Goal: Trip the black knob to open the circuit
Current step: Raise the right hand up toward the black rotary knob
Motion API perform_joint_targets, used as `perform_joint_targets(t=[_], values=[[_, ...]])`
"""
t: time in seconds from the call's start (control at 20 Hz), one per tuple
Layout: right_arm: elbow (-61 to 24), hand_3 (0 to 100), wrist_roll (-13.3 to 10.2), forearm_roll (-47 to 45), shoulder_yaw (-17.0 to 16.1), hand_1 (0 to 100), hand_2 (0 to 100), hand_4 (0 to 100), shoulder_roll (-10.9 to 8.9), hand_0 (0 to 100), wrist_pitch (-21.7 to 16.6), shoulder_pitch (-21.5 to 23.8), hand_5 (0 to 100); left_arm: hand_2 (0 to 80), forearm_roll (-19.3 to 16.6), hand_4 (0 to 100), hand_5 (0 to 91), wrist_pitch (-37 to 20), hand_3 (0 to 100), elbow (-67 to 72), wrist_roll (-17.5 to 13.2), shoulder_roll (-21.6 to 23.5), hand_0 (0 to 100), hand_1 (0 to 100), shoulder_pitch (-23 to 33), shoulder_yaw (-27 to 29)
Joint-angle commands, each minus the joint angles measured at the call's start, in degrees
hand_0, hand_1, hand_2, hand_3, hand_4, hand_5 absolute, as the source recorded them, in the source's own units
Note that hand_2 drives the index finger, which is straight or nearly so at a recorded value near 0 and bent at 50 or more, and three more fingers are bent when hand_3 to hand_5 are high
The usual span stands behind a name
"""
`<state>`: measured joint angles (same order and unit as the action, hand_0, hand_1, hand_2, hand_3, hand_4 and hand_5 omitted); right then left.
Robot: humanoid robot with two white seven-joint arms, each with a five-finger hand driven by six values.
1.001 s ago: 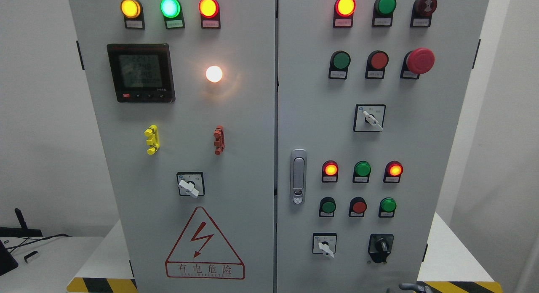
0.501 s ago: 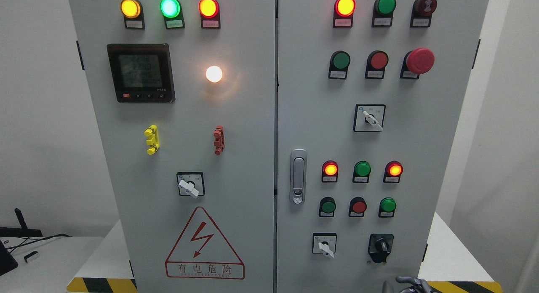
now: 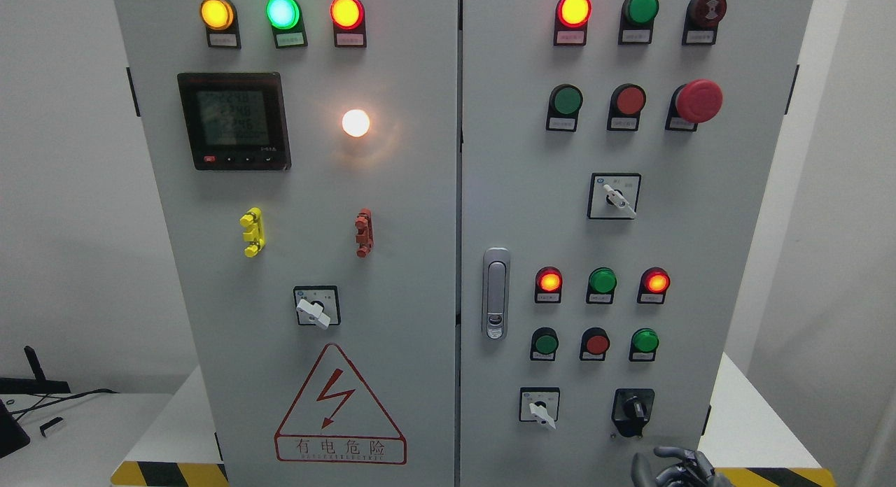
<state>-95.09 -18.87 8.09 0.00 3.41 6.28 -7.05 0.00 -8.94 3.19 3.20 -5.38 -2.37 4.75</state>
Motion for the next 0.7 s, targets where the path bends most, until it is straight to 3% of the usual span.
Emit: perform_joint_targets(t=[0.0,0.65], values=[[1.22,79,-0.29,0.00,-0.79,71,46,87,0.11,26,0.05,-1.48,98,0.0,-1.76,0,0.0,-0.03,0,-0.03,-0.04,0.02,12,39,0.00,0.00],[0.87,76,-0.29,0.17,-0.52,72,43,85,0.20,22,0.92,-2.01,98,0.0,-1.76,0,0.0,-0.03,0,0.06,-0.04,0.02,12,39,0.00,0.00]])
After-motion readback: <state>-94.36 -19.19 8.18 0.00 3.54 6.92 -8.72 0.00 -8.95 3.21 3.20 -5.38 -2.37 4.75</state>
